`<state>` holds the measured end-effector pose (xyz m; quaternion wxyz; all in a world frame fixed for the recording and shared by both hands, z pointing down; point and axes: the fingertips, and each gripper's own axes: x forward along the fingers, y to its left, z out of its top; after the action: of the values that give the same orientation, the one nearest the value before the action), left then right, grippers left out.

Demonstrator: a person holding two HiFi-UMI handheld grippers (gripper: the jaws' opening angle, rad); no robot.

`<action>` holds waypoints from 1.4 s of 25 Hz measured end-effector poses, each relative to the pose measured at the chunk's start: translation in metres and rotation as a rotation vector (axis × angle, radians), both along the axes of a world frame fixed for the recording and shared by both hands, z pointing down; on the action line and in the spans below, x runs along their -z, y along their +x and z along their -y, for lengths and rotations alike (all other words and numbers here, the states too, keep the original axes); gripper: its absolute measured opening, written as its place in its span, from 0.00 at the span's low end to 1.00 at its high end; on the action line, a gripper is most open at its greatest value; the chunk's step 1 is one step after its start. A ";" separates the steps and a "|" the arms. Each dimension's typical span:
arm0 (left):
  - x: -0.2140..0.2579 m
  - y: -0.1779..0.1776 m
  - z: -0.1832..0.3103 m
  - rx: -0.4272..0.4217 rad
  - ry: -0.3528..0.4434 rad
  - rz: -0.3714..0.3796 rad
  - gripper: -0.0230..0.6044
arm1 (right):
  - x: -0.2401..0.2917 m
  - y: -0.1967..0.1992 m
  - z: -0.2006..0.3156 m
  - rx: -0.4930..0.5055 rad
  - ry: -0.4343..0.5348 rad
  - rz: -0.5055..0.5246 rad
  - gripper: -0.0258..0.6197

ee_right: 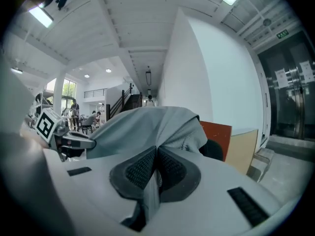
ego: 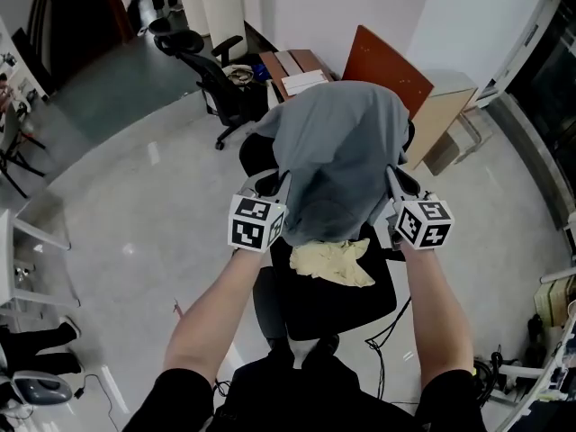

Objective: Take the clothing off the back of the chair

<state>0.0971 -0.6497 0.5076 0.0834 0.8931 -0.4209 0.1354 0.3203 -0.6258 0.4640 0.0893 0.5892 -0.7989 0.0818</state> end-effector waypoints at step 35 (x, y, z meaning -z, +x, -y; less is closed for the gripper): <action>0.117 -0.096 -0.233 0.086 0.230 -0.022 0.06 | 0.121 -0.152 -0.277 0.360 0.190 0.408 0.07</action>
<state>0.0006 -0.4172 0.3910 -0.0091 0.8792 -0.4707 0.0726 0.1687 -0.3486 0.3425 -0.1157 0.4150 -0.8962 0.1064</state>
